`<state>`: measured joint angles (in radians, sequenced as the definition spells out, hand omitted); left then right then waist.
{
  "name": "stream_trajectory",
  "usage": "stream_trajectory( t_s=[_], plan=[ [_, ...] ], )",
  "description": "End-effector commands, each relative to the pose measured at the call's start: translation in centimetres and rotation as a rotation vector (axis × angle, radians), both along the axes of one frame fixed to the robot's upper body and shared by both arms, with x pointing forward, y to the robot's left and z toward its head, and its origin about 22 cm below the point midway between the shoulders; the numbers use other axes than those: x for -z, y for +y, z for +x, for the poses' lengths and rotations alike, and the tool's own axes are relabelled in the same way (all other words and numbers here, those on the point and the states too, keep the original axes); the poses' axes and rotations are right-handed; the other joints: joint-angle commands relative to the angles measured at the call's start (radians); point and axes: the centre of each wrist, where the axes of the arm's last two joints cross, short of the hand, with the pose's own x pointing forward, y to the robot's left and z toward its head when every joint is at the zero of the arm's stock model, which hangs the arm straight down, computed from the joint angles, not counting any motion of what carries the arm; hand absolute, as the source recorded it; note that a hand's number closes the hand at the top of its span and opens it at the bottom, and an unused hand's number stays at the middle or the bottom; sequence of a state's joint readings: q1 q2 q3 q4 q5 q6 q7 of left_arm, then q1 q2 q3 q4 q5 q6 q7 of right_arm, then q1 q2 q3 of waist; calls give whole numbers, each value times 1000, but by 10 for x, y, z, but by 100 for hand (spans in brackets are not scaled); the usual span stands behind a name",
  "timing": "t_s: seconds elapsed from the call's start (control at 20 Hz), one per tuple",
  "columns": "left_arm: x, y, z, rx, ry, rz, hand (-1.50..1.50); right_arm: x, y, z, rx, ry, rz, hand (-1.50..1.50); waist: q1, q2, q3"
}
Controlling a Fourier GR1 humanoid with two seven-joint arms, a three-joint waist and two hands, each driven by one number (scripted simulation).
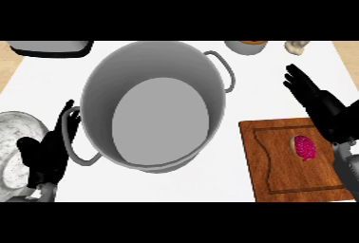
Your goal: Pick the cupcake from the cutting board and place it in the pot
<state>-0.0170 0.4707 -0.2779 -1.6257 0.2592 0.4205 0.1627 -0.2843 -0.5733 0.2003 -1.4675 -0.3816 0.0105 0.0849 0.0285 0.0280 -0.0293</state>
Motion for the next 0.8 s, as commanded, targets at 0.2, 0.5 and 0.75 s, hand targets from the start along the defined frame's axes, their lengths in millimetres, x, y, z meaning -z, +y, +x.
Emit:
stream_trajectory(
  t_s=[0.2,0.5,0.75],
  plan=[
    [-9,-39,18,64,-83,-119,0,10,-8,13,-27,-58,326,-150,-36,-24,31],
    [-16,-18,13,77,-50,-166,0,13,-61,-24,300,-408,-270,-150,-87,-39,30],
    [-29,-24,11,94,-57,-180,0,4,-81,-91,218,-485,-325,-150,-70,-38,29]
  ],
)
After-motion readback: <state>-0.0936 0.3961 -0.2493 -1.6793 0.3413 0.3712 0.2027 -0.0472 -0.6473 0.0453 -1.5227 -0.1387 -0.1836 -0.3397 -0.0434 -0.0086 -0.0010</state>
